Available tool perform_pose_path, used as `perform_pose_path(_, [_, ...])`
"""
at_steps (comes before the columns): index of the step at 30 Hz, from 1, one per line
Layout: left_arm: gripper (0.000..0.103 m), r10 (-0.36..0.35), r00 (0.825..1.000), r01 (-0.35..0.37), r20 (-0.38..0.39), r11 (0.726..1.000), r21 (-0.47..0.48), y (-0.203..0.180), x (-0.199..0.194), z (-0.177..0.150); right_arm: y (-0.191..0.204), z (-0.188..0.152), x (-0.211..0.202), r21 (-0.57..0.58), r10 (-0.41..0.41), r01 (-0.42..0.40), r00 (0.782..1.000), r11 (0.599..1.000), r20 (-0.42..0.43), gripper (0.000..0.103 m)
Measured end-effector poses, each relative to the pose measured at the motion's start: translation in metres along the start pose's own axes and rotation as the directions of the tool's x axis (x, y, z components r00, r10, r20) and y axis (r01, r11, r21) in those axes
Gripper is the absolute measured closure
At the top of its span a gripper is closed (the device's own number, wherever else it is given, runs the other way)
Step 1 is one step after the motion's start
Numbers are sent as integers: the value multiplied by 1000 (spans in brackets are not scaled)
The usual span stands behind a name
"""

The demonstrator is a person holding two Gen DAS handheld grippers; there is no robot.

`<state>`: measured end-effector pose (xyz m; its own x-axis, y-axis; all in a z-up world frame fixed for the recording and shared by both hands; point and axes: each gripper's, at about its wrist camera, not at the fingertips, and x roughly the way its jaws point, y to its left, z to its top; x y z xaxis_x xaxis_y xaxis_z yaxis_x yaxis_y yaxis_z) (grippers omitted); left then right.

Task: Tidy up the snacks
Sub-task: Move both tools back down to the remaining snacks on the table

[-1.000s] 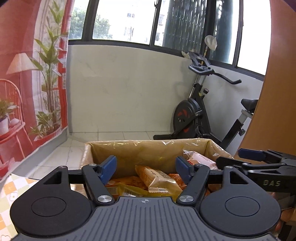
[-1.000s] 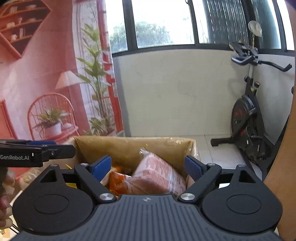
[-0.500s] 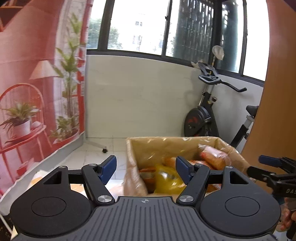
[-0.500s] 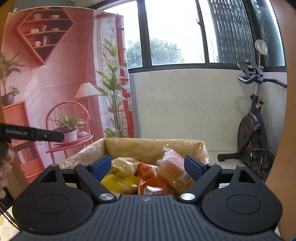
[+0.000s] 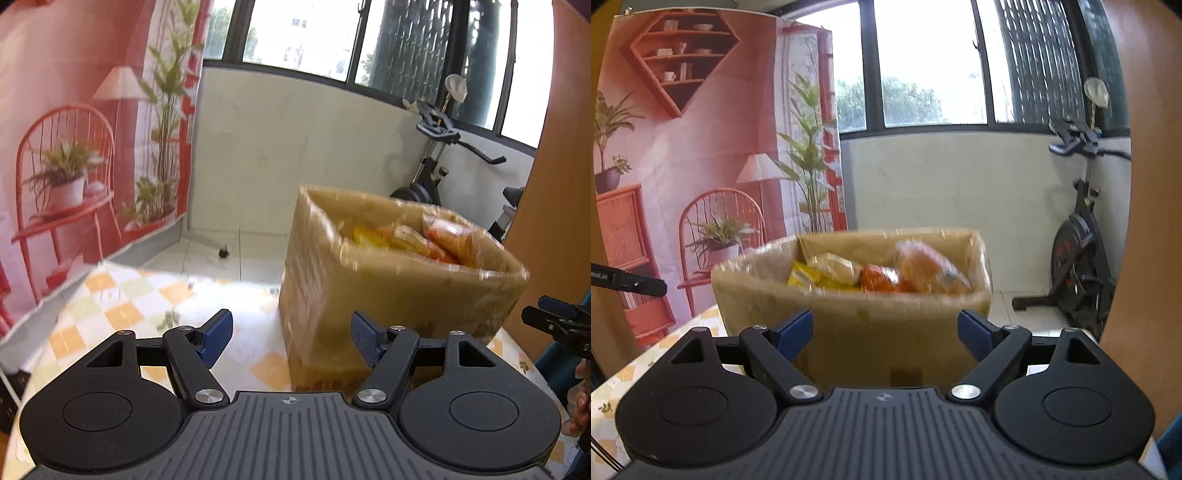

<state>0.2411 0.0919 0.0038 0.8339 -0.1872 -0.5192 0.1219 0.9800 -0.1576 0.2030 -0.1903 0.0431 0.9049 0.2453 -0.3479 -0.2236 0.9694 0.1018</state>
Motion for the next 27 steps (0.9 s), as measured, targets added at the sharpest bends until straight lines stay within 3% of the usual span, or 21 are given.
perform_pose_path(16, [31, 14, 990, -28, -141, 995, -94, 17, 22, -67, -22, -85, 6, 62, -54, 66, 984, 996, -169, 38])
perform_pose_path(20, [34, 10, 985, -28, -175, 994, -104, 16, 24, -82, -20, -101, 5, 80, -36, 54, 977, 995, -212, 40])
perform_pose_path(27, [41, -55, 977, 32, -207, 993, -112, 7, 25, -103, 2, -117, 16, 107, 23, 7, 961, 994, -276, 41])
